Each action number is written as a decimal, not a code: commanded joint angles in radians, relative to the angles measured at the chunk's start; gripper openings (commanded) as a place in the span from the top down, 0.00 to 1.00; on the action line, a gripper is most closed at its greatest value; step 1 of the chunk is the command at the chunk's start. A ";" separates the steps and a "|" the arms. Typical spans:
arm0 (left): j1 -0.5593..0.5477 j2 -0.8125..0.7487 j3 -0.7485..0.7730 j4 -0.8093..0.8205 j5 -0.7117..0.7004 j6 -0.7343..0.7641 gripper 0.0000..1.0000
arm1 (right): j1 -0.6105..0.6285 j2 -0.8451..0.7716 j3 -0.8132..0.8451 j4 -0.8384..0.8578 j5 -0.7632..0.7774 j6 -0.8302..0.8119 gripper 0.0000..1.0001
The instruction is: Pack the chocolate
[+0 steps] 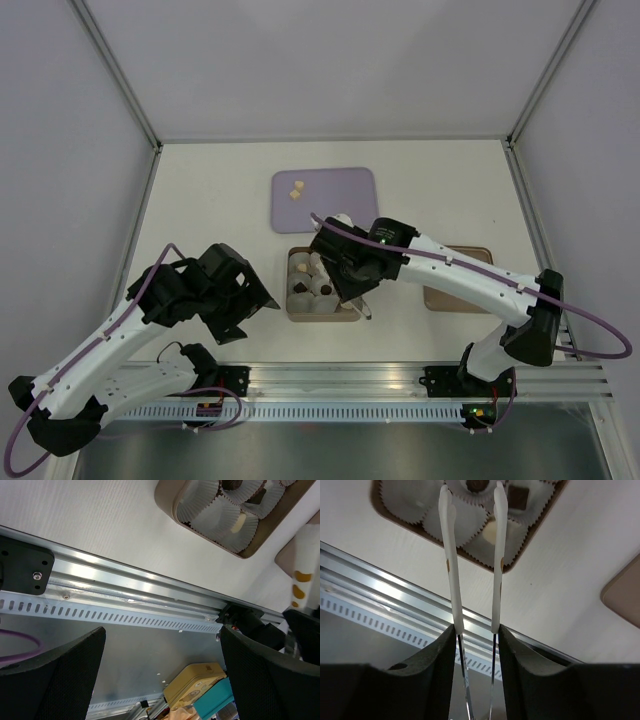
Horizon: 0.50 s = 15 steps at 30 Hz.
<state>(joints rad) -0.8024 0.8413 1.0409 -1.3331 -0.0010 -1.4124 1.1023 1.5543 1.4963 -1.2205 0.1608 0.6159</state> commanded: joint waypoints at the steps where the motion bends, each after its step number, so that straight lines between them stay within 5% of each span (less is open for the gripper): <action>1: 0.003 -0.008 0.021 -0.017 0.021 0.003 0.00 | -0.001 0.027 0.175 -0.027 0.066 -0.021 0.57; 15: 0.003 0.010 0.044 -0.017 0.006 0.012 0.00 | -0.275 0.577 0.803 0.047 0.063 -0.301 0.57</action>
<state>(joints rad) -0.8024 0.8494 1.0451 -1.3338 -0.0021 -1.4120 0.8551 2.0224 2.1708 -1.2083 0.2062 0.4149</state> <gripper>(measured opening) 0.993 0.434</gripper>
